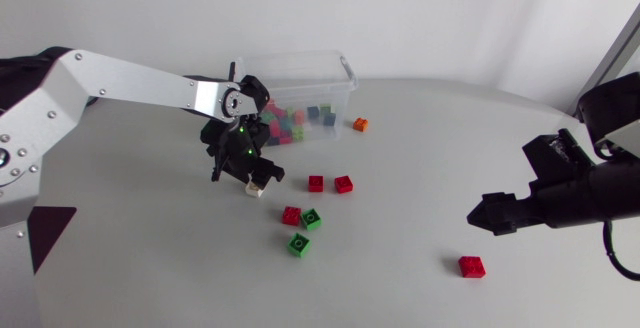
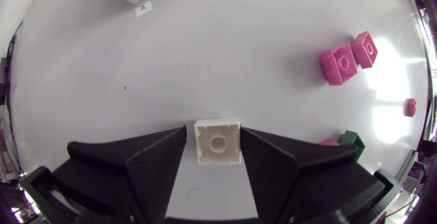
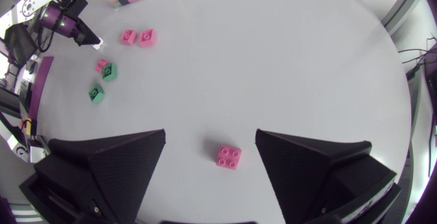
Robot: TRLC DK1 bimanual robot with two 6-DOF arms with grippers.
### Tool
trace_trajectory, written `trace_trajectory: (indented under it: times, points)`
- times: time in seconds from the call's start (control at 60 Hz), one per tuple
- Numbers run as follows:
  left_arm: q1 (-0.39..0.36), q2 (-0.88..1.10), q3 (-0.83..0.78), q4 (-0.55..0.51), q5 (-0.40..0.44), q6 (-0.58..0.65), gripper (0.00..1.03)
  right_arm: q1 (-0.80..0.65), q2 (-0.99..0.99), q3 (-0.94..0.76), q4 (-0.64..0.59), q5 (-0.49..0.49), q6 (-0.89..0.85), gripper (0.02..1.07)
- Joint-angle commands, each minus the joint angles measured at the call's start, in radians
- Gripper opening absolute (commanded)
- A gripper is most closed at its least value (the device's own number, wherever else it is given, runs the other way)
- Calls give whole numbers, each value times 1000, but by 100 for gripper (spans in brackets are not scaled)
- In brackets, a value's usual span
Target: Place the duplo bricks in the container
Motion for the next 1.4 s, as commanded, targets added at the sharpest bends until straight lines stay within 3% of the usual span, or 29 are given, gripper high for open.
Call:
trace_trajectory:
  times: [0.0,0.117,0.55,0.733,0.967,1.233,1.333,1.383]
  points:
    - [-1,41,22,-4,-8,10,38,3,23,-30,-18,12,-6,92]
    - [2,52,15,-9,-7,7,28,17,64,-25,-41,20,7,90]
    - [22,-51,4,-10,20,20,28,26,287,-51,11,129,13,90]
    - [38,-124,8,-10,43,22,28,23,357,-76,71,138,16,80]
    - [55,-197,28,4,53,17,28,29,428,-97,131,170,19,79]
    - [75,-236,73,25,73,10,28,57,469,-111,186,181,33,59]
    - [78,-241,91,33,73,5,28,71,460,-115,190,185,34,43]
    - [79,-246,99,47,73,-1,28,75,446,-119,192,188,34,42]
